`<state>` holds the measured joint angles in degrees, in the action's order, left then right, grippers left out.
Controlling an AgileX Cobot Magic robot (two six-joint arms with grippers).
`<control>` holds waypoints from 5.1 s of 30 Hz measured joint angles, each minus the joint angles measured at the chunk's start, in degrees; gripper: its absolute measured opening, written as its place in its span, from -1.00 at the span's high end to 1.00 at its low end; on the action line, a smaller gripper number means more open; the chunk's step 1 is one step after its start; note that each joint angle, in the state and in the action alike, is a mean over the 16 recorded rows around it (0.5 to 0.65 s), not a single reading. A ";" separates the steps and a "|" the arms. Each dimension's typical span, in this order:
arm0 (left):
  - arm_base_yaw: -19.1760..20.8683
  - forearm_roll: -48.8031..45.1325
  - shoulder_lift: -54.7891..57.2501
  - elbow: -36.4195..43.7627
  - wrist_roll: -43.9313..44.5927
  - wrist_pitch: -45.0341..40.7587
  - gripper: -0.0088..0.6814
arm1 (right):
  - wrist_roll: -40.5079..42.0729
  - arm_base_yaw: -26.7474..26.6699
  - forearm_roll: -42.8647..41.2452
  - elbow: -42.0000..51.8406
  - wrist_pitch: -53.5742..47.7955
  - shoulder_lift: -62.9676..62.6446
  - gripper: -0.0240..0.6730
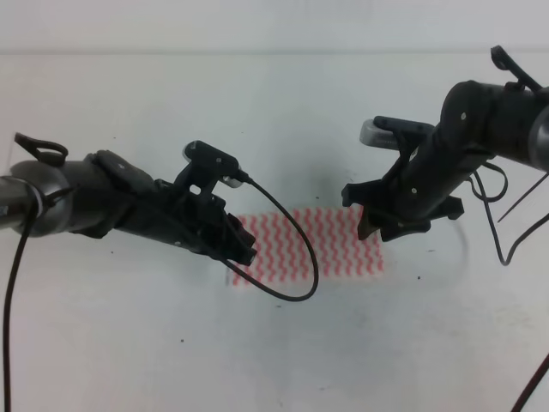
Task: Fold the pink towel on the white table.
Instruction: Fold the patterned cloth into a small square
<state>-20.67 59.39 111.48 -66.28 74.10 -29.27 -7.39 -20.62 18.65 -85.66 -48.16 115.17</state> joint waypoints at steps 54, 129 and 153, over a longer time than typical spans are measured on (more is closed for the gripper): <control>0.54 -0.04 0.20 -0.02 0.54 -1.92 0.99 | 0.09 -0.10 -0.83 -0.95 -0.69 4.75 0.80; 0.92 -2.37 -0.42 -0.12 4.73 -4.42 0.99 | 7.76 -3.52 12.33 -1.22 6.10 -0.85 0.98; 2.70 -1.36 0.34 -0.11 6.07 -6.16 0.99 | 7.78 -3.51 12.52 -1.22 6.09 -0.81 0.98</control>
<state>-17.97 58.04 111.82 -66.39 80.18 -35.43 0.39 -24.13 31.16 -86.88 -42.07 114.36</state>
